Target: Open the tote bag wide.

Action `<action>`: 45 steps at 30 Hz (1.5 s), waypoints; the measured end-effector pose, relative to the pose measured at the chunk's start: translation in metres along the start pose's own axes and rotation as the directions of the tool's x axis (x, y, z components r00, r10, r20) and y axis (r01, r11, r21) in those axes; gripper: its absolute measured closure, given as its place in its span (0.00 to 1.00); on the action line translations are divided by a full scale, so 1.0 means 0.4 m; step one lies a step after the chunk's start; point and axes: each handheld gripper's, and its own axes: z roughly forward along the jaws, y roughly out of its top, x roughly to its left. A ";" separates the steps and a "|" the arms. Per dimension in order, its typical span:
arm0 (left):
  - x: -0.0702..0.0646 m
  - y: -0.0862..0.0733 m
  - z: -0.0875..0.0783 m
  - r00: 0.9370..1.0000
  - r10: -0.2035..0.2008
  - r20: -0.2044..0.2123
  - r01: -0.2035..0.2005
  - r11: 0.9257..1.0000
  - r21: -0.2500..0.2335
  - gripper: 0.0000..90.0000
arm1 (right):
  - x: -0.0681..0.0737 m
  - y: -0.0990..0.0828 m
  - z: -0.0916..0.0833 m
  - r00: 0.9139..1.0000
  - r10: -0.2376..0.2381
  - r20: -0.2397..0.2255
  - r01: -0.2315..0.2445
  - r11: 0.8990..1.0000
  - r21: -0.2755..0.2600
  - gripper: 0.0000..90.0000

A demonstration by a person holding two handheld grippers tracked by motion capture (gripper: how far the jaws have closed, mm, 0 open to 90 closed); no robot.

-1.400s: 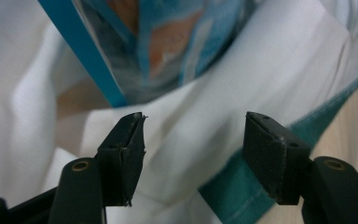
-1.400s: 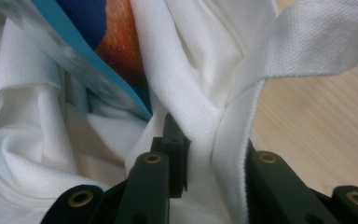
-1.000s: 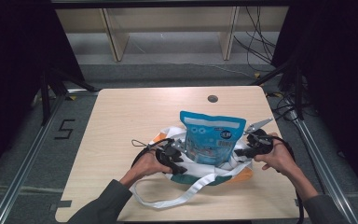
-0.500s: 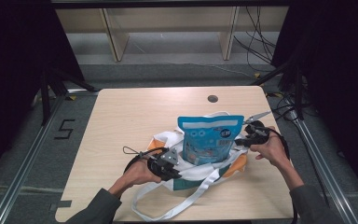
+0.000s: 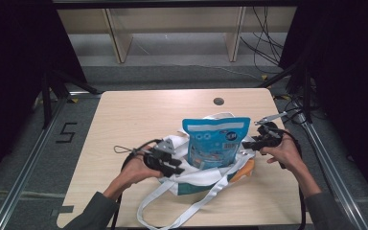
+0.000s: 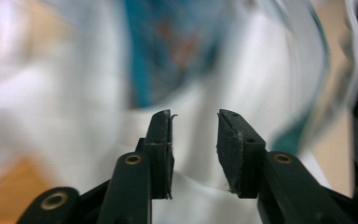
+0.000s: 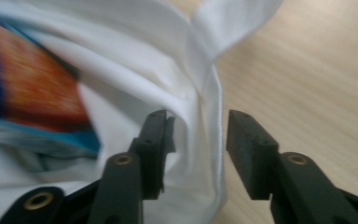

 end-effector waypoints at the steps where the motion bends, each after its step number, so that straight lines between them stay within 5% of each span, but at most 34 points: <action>1: 0.002 0.006 -0.015 0.999 -0.014 -0.047 0.014 1.000 0.006 0.73 | 0.006 0.002 -0.023 1.000 -0.003 -0.016 0.003 1.000 -0.022 0.62; 2: 0.012 0.014 -0.023 0.997 0.027 -0.077 -0.025 0.999 0.022 0.72 | 0.010 0.004 -0.046 0.999 -0.028 -0.016 0.027 0.999 -0.044 0.62; 4: 0.009 0.021 -0.021 0.991 -0.026 -0.128 0.030 0.999 0.024 0.70 | 0.029 0.005 -0.085 0.999 -0.039 -0.030 0.036 0.994 -0.108 0.61; 7: 0.022 0.031 0.015 0.987 0.044 -0.157 -0.034 0.997 0.066 0.64 | 0.070 0.004 -0.136 0.993 -0.104 -0.052 0.099 0.991 -0.094 0.60; 10: 0.030 0.033 0.037 0.983 0.048 -0.178 -0.031 0.995 0.099 0.60 | 0.107 -0.006 -0.147 0.989 -0.125 -0.076 0.117 0.988 -0.104 0.59; 11: 0.037 0.032 0.056 0.977 0.054 -0.204 -0.030 0.992 0.120 0.60 | 0.117 -0.011 -0.146 0.983 -0.163 -0.083 0.152 0.981 -0.123 0.59; 12: 0.048 0.031 0.074 0.980 0.045 -0.193 -0.020 0.991 0.131 0.57 | 0.152 -0.026 -0.145 0.970 -0.205 -0.132 0.194 0.977 -0.092 0.58; 16: 0.074 0.024 0.107 0.984 -0.024 -0.178 0.048 0.990 0.132 0.57 | 0.206 -0.053 -0.126 0.943 -0.250 -0.221 0.244 0.968 -0.056 0.55; 20: 0.086 0.022 0.126 0.981 -0.048 -0.190 0.071 0.990 0.120 0.56 | 0.252 -0.068 -0.094 0.923 -0.304 -0.238 0.310 0.951 -0.012 0.50; 21: 0.090 0.022 0.126 0.984 -0.036 -0.175 0.060 0.989 0.132 0.56 | 0.257 -0.070 -0.085 0.914 -0.337 -0.226 0.346 0.938 0.002 0.49; 22: 0.088 0.021 0.125 0.984 -0.055 -0.171 0.078 0.988 0.131 0.57 | 0.265 -0.076 -0.076 0.916 -0.345 -0.204 0.356 0.934 0.018 0.50; 25: 0.088 0.020 0.126 0.980 -0.042 -0.193 0.066 0.990 0.121 0.60 | 0.264 -0.087 -0.059 0.906 -0.384 -0.178 0.399 0.915 0.054 0.66; 27: 0.097 0.016 0.127 0.981 -0.041 -0.187 0.066 0.989 0.129 0.67 | 0.259 -0.103 -0.039 0.896 -0.409 -0.172 0.427 0.900 0.084 0.86; 28: 0.105 0.013 0.128 0.980 -0.046 -0.194 0.071 0.990 0.124 0.72 | 0.255 -0.109 -0.029 0.886 -0.428 -0.178 0.446 0.891 0.080 0.90; 31: 0.133 0.000 0.125 0.981 -0.079 -0.177 0.100 0.989 0.111 0.87 | 0.247 -0.134 -0.017 0.891 -0.406 -0.203 0.433 0.895 0.112 0.98; 33: 0.152 -0.005 0.125 0.983 -0.065 -0.172 0.085 0.990 0.112 0.95 | 0.246 -0.145 -0.019 0.890 -0.402 -0.218 0.431 0.896 0.110 0.98; 34: 0.158 -0.001 0.125 0.985 -0.057 -0.164 0.078 0.990 0.120 0.96 | 0.247 -0.151 -0.021 0.898 -0.381 -0.220 0.411 0.905 0.110 0.98; 37: 0.158 0.015 0.124 0.979 -0.058 -0.198 0.085 0.988 0.131 0.98 | 0.238 -0.159 -0.036 0.899 -0.363 -0.246 0.396 0.913 0.102 0.98; 40: 0.164 0.029 0.113 0.970 -0.083 -0.227 0.107 0.990 0.092 0.98 | 0.237 -0.172 -0.038 0.899 -0.352 -0.259 0.385 0.918 0.091 0.98; 42: 0.170 0.032 0.107 0.971 -0.091 -0.220 0.111 0.990 0.083 0.98 | 0.237 -0.176 -0.036 0.899 -0.354 -0.258 0.388 0.917 0.091 0.98; 43: 0.186 0.027 0.108 0.966 -0.136 -0.221 0.152 0.987 0.055 0.98 | 0.236 -0.185 -0.034 0.899 -0.346 -0.268 0.379 0.922 0.082 0.98; 45: 0.201 0.010 0.131 0.961 -0.163 -0.221 0.184 0.980 0.074 0.98 | 0.234 -0.191 -0.031 0.902 -0.340 -0.266 0.372 0.925 0.080 0.98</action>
